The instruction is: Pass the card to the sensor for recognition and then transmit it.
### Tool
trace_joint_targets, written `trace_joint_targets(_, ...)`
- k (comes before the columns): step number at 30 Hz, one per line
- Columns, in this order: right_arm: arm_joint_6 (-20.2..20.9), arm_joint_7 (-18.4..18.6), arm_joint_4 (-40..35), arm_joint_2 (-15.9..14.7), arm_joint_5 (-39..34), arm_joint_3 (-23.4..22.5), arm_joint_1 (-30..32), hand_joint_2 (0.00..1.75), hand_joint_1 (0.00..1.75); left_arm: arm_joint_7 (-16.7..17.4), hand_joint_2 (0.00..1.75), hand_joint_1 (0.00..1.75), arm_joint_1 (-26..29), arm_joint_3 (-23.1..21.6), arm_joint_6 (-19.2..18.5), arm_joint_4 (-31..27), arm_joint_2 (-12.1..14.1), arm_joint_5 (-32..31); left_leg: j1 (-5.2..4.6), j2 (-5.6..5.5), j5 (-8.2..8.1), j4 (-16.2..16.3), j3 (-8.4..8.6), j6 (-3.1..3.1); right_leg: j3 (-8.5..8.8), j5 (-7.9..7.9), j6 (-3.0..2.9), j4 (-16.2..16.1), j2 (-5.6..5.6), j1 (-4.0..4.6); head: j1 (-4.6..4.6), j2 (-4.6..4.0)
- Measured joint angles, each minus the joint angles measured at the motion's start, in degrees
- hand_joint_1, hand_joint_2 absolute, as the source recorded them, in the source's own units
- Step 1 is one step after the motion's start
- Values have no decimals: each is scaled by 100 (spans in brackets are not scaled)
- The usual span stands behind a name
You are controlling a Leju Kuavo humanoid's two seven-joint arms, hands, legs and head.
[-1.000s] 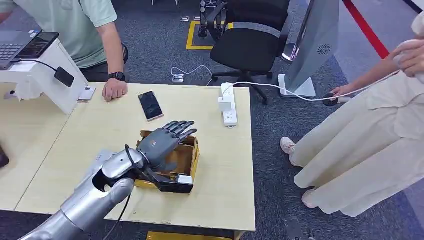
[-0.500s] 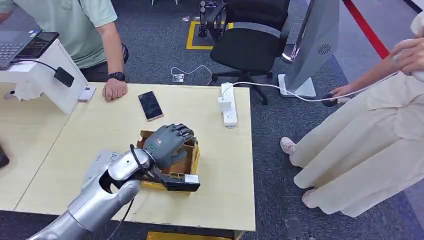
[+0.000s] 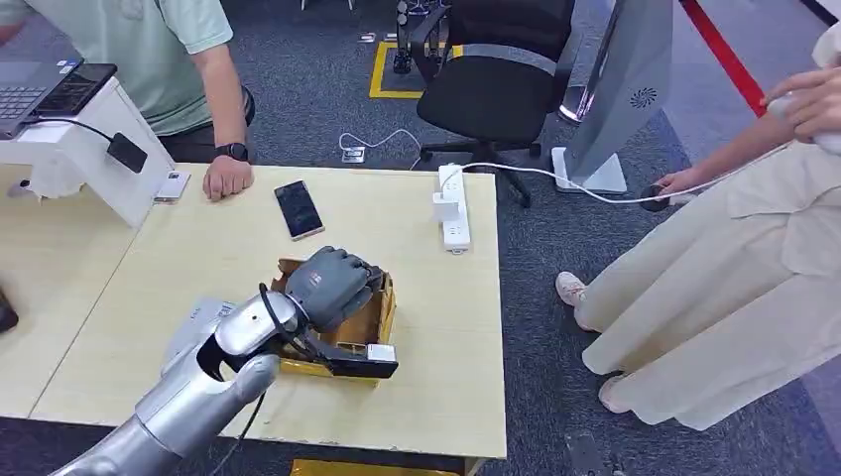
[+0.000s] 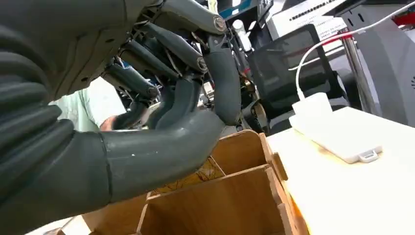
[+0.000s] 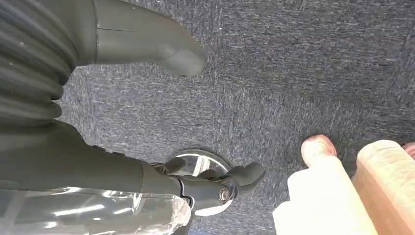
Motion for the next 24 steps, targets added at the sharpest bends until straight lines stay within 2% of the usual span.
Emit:
trace_joint_targets(17,-2,0,0,0,-2,0,31,175,0,-38,175,0,-119,-22,-46,42,-55,11,0,0,0,0,0,0,-1,0,0,0,0,0,0,2)
trace_joint_targets(24,0,0,4,0,-2,0,58,175,0,57,175,0,-139,-31,-48,55,-55,-63,0,0,0,0,0,0,-1,0,0,0,0,0,0,2)
